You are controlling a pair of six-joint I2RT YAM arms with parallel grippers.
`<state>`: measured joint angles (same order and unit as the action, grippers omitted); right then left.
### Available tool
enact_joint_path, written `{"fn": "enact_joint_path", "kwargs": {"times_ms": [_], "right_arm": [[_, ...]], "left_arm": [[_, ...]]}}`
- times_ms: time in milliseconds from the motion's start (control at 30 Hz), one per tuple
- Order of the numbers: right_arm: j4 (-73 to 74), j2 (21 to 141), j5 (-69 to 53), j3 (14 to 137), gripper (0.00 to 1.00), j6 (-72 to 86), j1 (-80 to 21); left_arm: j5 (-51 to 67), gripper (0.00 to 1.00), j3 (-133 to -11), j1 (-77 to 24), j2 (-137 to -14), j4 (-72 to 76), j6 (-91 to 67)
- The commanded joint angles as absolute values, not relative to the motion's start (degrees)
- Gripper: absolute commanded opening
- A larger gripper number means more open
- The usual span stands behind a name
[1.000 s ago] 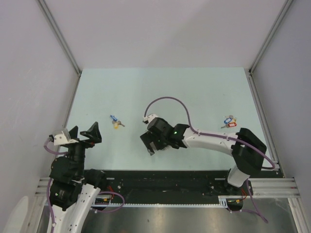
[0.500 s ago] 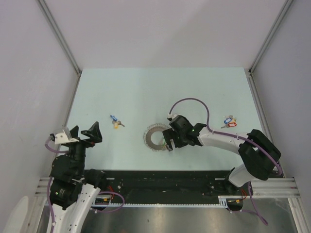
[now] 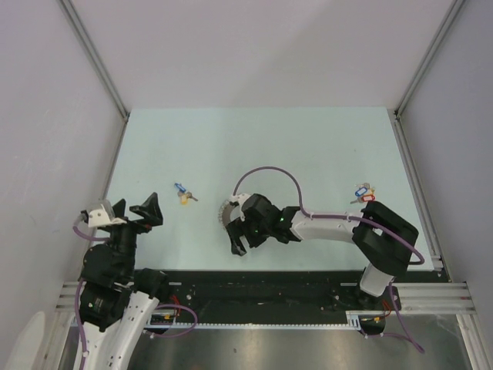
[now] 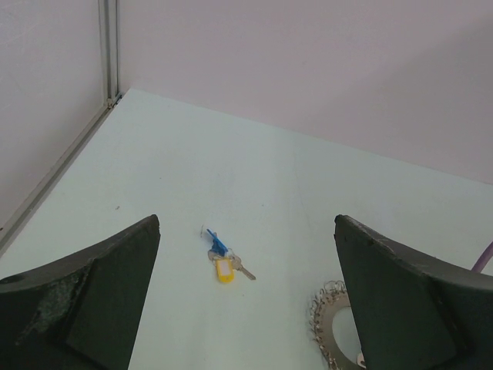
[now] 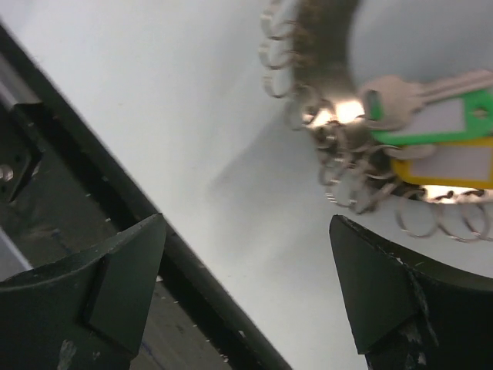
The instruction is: Put the keys on the keyring
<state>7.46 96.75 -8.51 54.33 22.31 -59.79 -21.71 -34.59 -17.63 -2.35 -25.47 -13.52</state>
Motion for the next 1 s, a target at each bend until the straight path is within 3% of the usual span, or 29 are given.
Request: {"fn": "enact_joint_path", "kwargs": {"times_ms": [0,200,400,733,967], "right_arm": [[8.69,92.56,-7.39,57.74,0.93,18.29,-60.12],[16.95,85.17,-2.64,57.57,0.90,10.21,-50.92],[17.41,84.72,-13.43,57.04,0.73,-2.27,-41.41],[9.76,93.68,-30.83,57.48,0.46,-8.88,-32.79],[9.14,100.89,-34.89,60.64,0.39,-10.46,-32.78]], "left_arm": [[-19.87,1.00,-34.63,-17.93,-3.51,-24.96,-13.45],[-18.72,1.00,-34.63,-17.93,-4.04,-24.70,-13.10],[-18.11,1.00,-34.54,-17.93,-4.48,-24.43,-12.83],[-15.21,1.00,-34.19,-17.93,-5.80,-23.55,-11.95],[-13.19,1.00,-34.19,-17.84,-7.82,-22.94,-11.25]]}}
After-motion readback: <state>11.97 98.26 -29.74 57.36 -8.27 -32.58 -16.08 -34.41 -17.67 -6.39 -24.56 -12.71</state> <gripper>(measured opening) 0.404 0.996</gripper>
